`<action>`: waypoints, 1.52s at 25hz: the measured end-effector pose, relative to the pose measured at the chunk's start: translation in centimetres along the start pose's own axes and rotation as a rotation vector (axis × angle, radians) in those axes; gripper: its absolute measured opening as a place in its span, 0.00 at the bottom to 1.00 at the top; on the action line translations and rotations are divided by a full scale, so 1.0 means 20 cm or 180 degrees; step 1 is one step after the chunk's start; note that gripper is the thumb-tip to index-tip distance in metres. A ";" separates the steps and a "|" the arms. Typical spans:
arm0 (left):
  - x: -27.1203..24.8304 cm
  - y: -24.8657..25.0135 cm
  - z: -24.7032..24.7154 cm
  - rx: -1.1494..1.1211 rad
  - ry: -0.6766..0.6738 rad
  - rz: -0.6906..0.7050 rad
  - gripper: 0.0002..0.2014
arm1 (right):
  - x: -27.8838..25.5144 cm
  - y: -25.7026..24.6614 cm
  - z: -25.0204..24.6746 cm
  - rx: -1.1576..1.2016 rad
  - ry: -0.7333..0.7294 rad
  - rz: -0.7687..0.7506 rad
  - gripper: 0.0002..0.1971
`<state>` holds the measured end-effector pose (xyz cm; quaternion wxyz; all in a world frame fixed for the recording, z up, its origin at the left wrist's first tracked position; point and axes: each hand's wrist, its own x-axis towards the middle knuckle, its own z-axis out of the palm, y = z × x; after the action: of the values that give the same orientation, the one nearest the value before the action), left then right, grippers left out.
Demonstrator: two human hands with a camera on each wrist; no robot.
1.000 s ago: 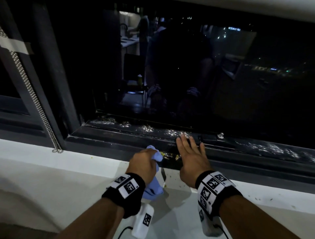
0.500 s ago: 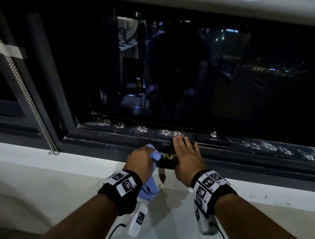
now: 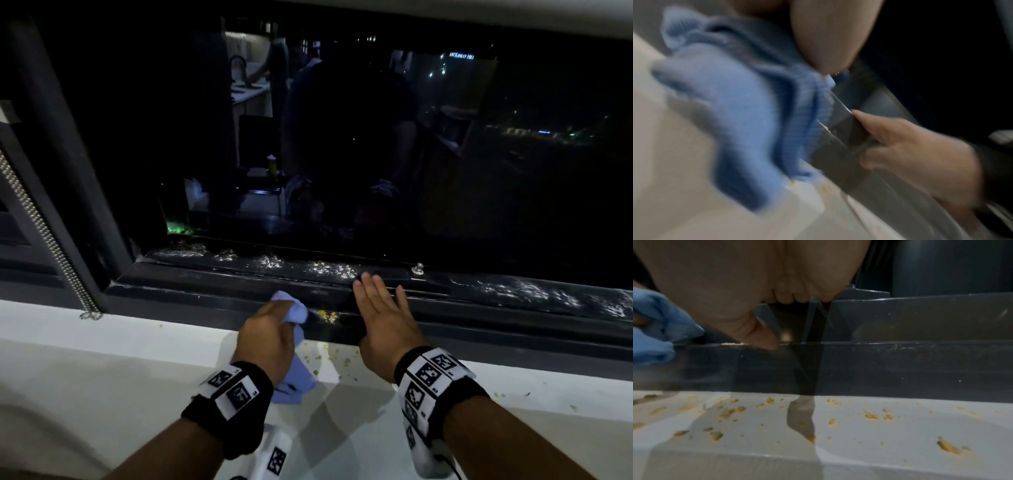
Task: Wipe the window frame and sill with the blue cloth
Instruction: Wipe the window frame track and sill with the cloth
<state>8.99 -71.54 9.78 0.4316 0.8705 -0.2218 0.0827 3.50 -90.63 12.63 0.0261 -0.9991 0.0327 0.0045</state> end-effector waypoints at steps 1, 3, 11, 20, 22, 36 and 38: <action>0.01 0.01 0.01 -0.0058 0.0212 -0.0126 0.13 | 0.00 0.00 0.00 0.0039 -0.0013 -0.0002 0.48; 0.02 0.07 0.05 -0.0031 0.0222 -0.0289 0.13 | 0.00 0.00 -0.01 0.0068 -0.0039 -0.0038 0.48; 0.11 0.30 0.22 0.1084 -0.0564 -0.0179 0.16 | -0.01 0.01 -0.06 0.0263 -0.0130 -0.0173 0.50; -0.02 0.27 0.21 0.1551 -0.0782 -0.0081 0.17 | -0.01 0.05 -0.05 0.0330 -0.0039 -0.0270 0.52; 0.05 0.24 0.18 0.1065 -0.0499 -0.0219 0.11 | 0.00 0.05 -0.04 0.0310 0.0007 -0.0306 0.51; 0.06 0.19 0.20 0.1172 -0.0641 -0.0255 0.16 | -0.04 0.03 -0.09 0.0408 -0.0136 -0.0272 0.46; 0.06 0.18 0.16 0.1162 -0.0689 -0.0296 0.16 | -0.04 0.03 -0.09 0.0421 -0.0165 -0.0272 0.46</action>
<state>8.35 -76.43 10.76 0.2438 0.9473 -0.2078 0.0076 2.73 -91.18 14.42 0.0931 -0.9952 -0.0105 0.0271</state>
